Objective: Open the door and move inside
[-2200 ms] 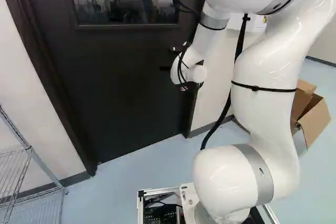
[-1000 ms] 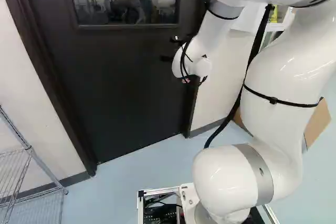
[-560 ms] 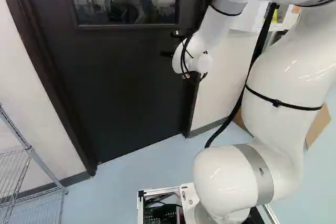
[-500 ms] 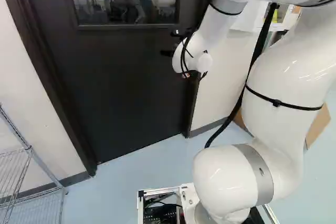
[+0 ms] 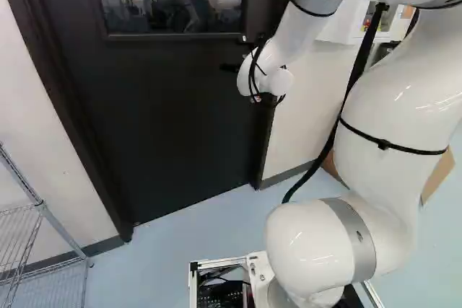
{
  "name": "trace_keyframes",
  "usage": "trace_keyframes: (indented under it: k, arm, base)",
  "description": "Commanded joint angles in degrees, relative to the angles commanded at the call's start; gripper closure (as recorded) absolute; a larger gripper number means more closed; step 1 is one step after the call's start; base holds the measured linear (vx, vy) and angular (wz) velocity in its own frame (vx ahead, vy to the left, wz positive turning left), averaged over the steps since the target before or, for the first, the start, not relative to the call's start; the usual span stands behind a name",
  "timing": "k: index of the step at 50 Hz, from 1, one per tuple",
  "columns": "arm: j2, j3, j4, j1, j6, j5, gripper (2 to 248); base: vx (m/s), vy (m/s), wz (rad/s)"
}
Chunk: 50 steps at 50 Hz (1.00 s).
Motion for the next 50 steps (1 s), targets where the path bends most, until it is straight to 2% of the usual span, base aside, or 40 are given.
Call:
trace_keyframes:
  k: [26, 50]
  arm:
    - [3.8, 3.9, 0.0, 0.0, 0.0, 0.0, 3]
    - [4.1, 4.2, 0.0, 0.0, 0.0, 0.0, 3]
  base:
    - [0.0, 0.0, 0.0]
    - [0.0, 0.0, 0.0]
